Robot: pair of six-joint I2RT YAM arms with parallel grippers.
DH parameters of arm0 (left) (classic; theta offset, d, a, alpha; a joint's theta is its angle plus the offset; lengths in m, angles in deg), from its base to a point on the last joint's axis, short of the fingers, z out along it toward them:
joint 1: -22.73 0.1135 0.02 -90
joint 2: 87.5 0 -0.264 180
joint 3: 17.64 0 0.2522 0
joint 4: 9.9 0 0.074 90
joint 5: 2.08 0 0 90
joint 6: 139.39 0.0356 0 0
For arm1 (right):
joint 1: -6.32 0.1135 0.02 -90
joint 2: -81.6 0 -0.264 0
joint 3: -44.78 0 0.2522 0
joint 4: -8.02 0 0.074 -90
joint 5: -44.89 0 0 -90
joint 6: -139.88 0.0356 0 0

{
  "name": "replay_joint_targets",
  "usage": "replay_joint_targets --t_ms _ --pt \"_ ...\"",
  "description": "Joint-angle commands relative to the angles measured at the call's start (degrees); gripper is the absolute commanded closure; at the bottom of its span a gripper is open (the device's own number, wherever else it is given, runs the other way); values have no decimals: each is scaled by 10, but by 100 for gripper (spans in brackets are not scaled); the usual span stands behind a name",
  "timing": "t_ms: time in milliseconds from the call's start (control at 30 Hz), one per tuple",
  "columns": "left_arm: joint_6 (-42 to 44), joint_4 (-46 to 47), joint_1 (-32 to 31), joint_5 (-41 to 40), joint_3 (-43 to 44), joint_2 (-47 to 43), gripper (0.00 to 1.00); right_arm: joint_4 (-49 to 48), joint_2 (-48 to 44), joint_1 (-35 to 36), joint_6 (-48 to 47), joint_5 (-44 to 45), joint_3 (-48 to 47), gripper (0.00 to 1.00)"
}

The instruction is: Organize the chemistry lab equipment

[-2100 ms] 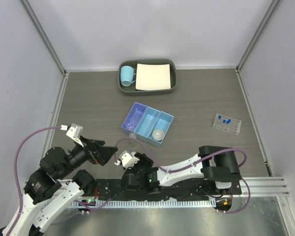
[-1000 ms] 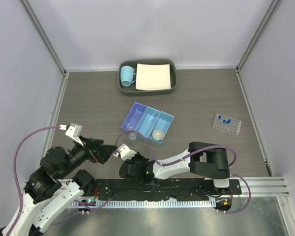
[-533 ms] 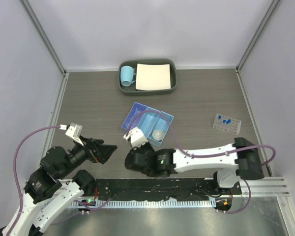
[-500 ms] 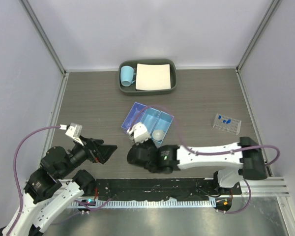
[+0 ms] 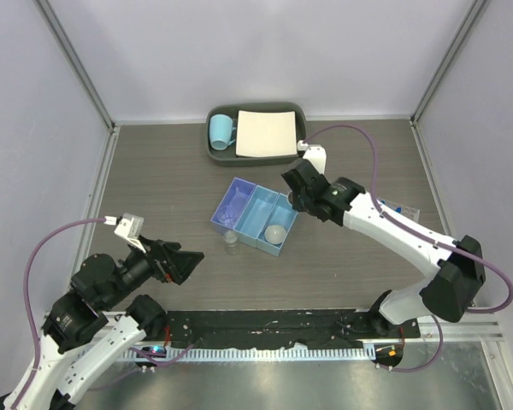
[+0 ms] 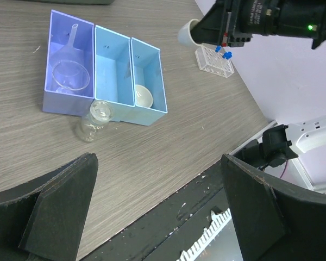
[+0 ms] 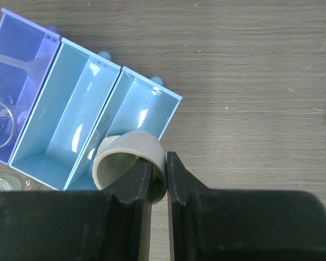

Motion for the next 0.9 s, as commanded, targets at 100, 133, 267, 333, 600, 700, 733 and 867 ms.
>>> replay_joint_targets --t_ms 100,133,267,333,600,700,733,867 --pt "1 16 -2 -5 1 9 0 -26 64 -61 -13 -165 -38 99" --pt "1 15 -2 -5 1 9 0 -36 75 -65 -12 -187 -36 99" --pt "1 14 -4 -5 1 11 0 -55 106 -82 -12 -226 -37 99" --pt "1 15 -5 -5 2 13 0 -55 119 -83 -14 -229 -42 99" --pt "1 15 -9 -5 1 8 0 -60 191 -91 -25 -226 -59 99" --pt "1 15 -11 -5 1 5 0 -61 208 -94 -30 -219 -65 99" --pt "0 14 -11 -5 1 6 0 -60 218 -96 -30 -214 -66 99" --pt "-1 13 -16 -21 1 3 0 -66 237 -105 -33 -212 -69 99"
